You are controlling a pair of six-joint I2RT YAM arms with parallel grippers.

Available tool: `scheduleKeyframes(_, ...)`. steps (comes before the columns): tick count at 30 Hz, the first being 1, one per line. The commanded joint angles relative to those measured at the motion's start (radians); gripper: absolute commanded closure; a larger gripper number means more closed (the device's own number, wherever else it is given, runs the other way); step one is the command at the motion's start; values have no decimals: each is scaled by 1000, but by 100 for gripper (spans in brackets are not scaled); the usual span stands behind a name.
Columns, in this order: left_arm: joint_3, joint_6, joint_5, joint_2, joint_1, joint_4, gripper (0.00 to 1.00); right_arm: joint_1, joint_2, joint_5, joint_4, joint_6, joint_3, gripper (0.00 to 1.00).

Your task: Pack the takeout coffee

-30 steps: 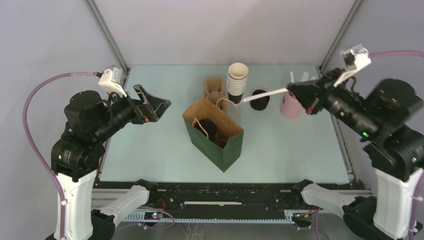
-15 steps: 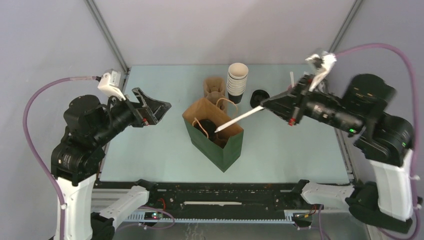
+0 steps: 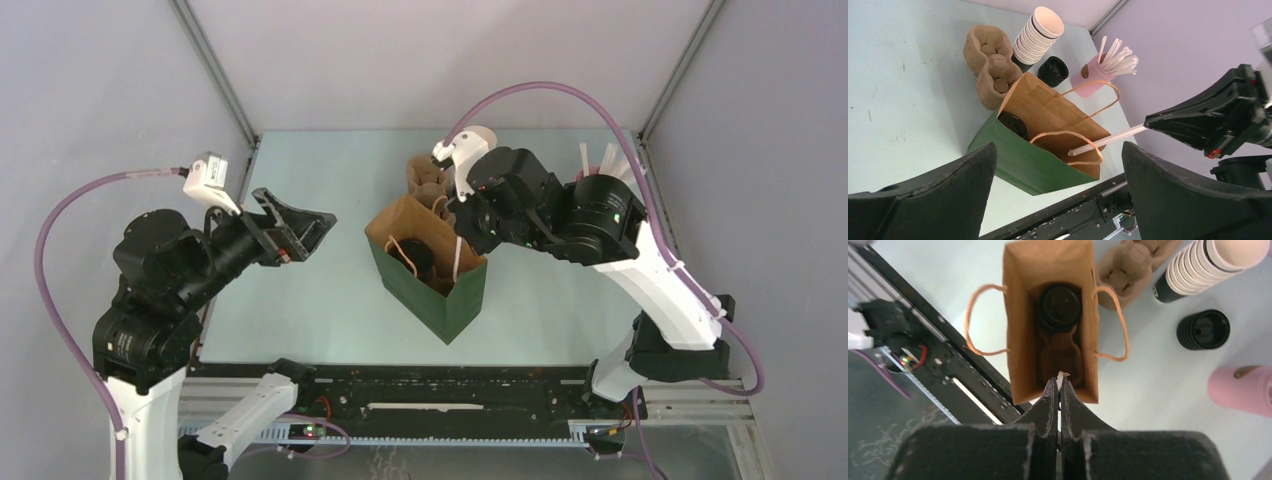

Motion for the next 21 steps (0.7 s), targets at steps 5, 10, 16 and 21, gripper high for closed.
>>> scheduleKeyframes(5, -22, -8, -8, -19, -3, 22, 1, -2, 35, 42, -116, 15, -36, 97)
scheduleKeyframes(10, -23, -7, 0, -12, -2, 23, 1, -46, 86, -52, -87, 60, -17, 96)
scheduleKeyframes(16, -25, -10, 2, -12, -4, 25, 1, -60, 176, -48, -122, 98, 57, 95)
scheduleKeyframes(21, -36, -13, 2, -20, -3, 23, 1, -80, 234, -63, -131, 116, 69, 94)
